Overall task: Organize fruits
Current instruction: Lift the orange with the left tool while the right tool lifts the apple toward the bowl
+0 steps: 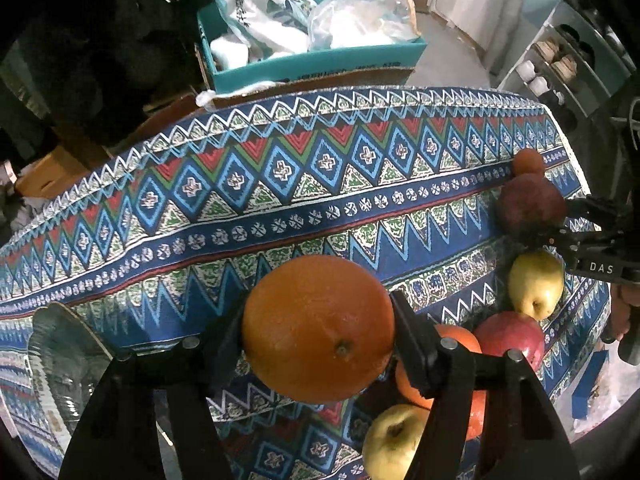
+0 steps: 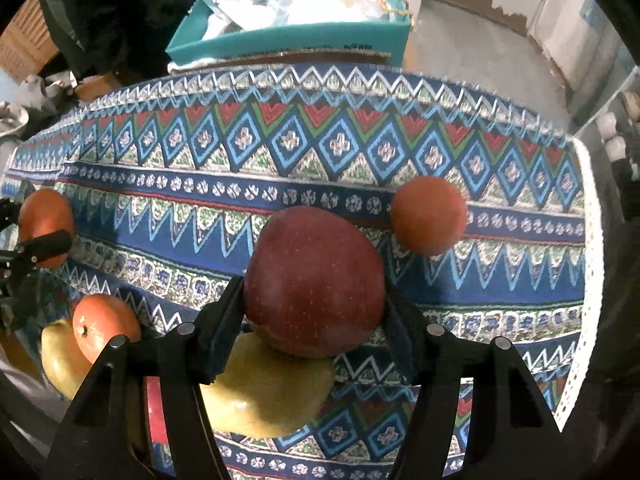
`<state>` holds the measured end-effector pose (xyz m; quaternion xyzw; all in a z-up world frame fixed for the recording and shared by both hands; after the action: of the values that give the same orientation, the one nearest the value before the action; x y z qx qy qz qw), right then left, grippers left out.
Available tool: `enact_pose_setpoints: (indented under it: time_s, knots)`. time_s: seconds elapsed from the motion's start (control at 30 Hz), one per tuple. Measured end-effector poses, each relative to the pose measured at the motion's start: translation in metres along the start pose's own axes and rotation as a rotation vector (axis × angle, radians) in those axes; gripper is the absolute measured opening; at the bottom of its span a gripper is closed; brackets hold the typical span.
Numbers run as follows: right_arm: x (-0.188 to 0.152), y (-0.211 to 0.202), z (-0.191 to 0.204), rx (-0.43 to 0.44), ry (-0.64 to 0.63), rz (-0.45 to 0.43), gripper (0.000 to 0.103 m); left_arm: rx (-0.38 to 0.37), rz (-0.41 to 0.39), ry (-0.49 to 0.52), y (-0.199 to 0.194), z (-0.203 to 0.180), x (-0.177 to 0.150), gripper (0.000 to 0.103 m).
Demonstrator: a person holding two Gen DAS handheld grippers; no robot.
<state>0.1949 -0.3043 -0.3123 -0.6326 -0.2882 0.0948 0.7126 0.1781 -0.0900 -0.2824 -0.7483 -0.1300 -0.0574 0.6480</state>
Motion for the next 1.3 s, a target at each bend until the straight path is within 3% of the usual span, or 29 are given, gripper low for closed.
enact_pose_setpoints:
  time_s: [0.67,1.3]
  knots:
    - [0.037,-0.085,0.049,0.004,-0.071,-0.196,0.065,-0.023,-0.139,0.027,-0.079,0.006,-0.002,0.069]
    - [0.068,-0.149,0.115,0.072,-0.164,-0.346,0.065,-0.05,-0.206,-0.061,-0.146,0.058,-0.017,0.069]
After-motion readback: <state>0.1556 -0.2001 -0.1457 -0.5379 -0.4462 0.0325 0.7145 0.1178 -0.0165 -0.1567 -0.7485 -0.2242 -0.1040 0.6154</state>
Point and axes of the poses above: each gripper's, at about its wrist camera, not at the fingertips, and y roughly the way its jaws point, z to its left, x to its top, the point moved 8 cm from there along y, roughly the way its jaws point, and after that the axes turned 15 degrees about -y, right-handed, at the moved point
